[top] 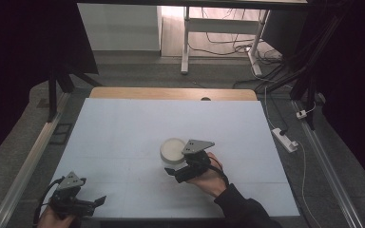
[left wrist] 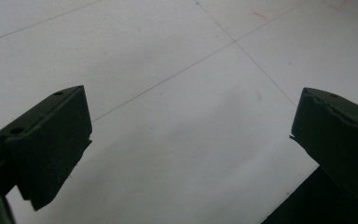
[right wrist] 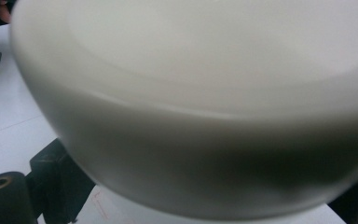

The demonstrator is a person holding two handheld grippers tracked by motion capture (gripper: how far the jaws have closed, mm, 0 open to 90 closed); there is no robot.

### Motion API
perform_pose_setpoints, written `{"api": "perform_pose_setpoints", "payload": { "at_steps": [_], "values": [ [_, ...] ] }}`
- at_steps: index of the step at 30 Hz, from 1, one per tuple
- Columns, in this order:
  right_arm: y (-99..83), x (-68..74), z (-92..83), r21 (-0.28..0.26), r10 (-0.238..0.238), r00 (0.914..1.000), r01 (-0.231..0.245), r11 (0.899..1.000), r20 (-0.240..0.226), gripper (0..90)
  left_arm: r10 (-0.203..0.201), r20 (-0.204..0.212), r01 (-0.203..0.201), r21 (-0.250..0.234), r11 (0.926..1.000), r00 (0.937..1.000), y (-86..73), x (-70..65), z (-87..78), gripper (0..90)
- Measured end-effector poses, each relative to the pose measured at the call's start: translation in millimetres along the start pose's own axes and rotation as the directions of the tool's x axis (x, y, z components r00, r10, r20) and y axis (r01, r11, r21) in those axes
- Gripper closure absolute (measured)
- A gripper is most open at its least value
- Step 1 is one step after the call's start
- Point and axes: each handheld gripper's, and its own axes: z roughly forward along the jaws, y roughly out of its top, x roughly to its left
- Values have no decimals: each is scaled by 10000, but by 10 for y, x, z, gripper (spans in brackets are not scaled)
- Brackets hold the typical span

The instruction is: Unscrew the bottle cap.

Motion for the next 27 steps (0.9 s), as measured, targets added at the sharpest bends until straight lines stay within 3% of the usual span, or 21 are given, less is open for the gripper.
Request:
{"api": "perform_pose_setpoints", "payload": {
  "at_steps": [5, 13, 15, 19, 27],
  "values": [
    [-3, -1, -4, 4, 37, 10000, -37, 10000, -24, 67, 69, 212, -70, 48, 10000, 9998, 8, -12, -3, 0],
    [-10, 15, 3, 57, -8, 9999, 9, 10000, -121, 67, 578, 435, -571, -159, 9982, 9974, 81, -47, -12, 0],
    [-11, 17, 2, 65, -32, 9999, 32, 10000, -121, 67, 769, 631, -741, -461, 9962, 9950, 99, -38, -7, 0],
    [-14, 19, 1, 81, -58, 9999, 59, 9999, -127, 66, 1005, 918, -952, -602, 9936, 9907, 161, -27, 15, 0],
    [-18, 24, -2, 126, -86, 9998, 88, 9999, -153, 67, 1564, 1489, -1411, -1083, 9841, 9764, 313, -62, 62, 0]
  ]
}}
